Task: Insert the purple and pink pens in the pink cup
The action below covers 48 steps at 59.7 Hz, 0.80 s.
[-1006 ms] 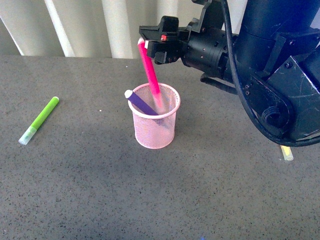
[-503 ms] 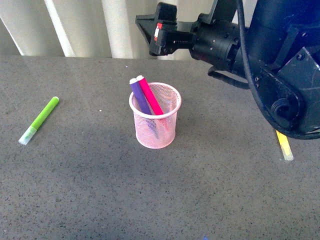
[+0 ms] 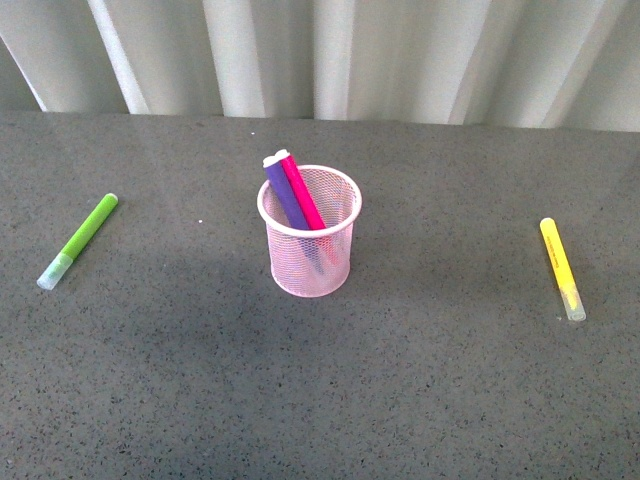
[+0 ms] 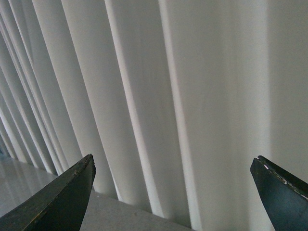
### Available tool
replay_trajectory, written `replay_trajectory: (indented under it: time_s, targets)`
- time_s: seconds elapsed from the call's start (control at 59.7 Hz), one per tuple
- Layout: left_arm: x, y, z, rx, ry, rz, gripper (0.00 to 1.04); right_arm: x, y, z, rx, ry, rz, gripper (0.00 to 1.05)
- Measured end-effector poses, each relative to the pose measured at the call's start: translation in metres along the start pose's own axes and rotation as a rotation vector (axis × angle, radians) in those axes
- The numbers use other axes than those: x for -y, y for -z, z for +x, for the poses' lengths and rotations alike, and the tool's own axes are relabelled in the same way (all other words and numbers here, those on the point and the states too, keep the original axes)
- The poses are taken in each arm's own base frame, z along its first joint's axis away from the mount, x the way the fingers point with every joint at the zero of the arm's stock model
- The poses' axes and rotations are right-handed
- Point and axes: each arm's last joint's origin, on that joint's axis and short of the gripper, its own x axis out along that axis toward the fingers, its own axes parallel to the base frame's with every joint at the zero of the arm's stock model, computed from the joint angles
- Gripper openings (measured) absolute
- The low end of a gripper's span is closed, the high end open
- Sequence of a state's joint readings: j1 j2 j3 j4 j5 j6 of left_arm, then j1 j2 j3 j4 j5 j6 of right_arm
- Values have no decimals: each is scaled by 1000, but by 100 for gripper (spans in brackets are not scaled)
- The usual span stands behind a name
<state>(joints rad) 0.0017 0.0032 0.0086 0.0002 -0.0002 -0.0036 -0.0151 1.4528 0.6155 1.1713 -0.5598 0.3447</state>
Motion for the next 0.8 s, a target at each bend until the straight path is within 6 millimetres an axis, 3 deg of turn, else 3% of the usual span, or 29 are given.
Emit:
replay_trajectory:
  time_s: [0.101,0.168,0.218,0.318,0.486,0.553,0.804]
  targets:
    - [0,0,0,0,0,0,98,0,-25,-36,26,77,-41,97]
    - [0,0,0,0,3,0,98,-5,-28,-59,-77,461,-109,80]
    - [0,0,0,0,-2,0,98,-10,-14,-82,-171,576,-156,68]
    - [0,0,0,0,0,0,98,-18,5,-100,-224,601,-196,50]
    - [0,0,0,0,1,0,98,-31,19,-113,-236,596,-221,24]
    - [0,0,0,0,0,0,98,-39,25,-120,-229,589,-230,6]
    - [0,0,0,0,0,0,98,-58,41,-133,-236,585,-233,4]
